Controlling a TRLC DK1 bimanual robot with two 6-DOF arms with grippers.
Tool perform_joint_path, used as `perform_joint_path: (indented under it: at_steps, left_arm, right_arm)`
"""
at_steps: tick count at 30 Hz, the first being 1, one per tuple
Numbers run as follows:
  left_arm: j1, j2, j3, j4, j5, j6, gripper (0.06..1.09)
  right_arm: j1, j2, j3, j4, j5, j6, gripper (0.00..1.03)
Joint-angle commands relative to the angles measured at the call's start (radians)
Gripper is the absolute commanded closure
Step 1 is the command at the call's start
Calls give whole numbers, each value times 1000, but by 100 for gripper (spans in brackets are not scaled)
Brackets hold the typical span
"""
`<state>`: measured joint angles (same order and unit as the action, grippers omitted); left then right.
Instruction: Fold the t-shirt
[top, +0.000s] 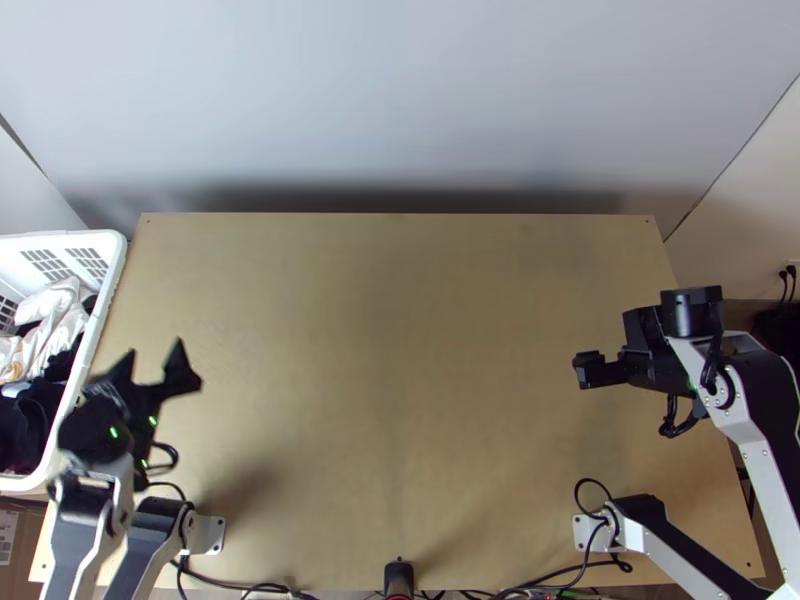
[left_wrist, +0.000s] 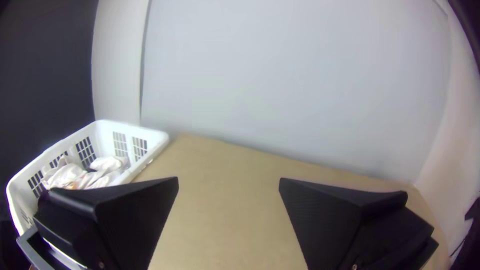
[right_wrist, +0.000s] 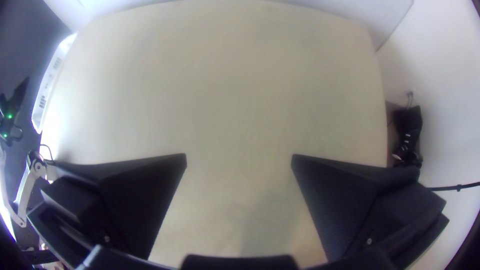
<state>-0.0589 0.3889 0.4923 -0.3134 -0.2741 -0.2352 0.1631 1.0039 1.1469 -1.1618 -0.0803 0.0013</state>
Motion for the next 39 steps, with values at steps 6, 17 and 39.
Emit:
perform_joint_path:
  at_steps: [6, 17, 39]
  left_arm:
    - [392, 499, 439, -43, -2, -113, 10]
    - [734, 815, 658, -128, 10, -242, 10]
    - [1039, 1699, 1306, -357, -68, 304, 11]
  right_arm:
    - [4, -45, -39, -10, -4, -15, 5]
    - [24, -54, -79, -7, -4, -26, 5]
    - [21, -37, -104, 14, -3, -37, 5]
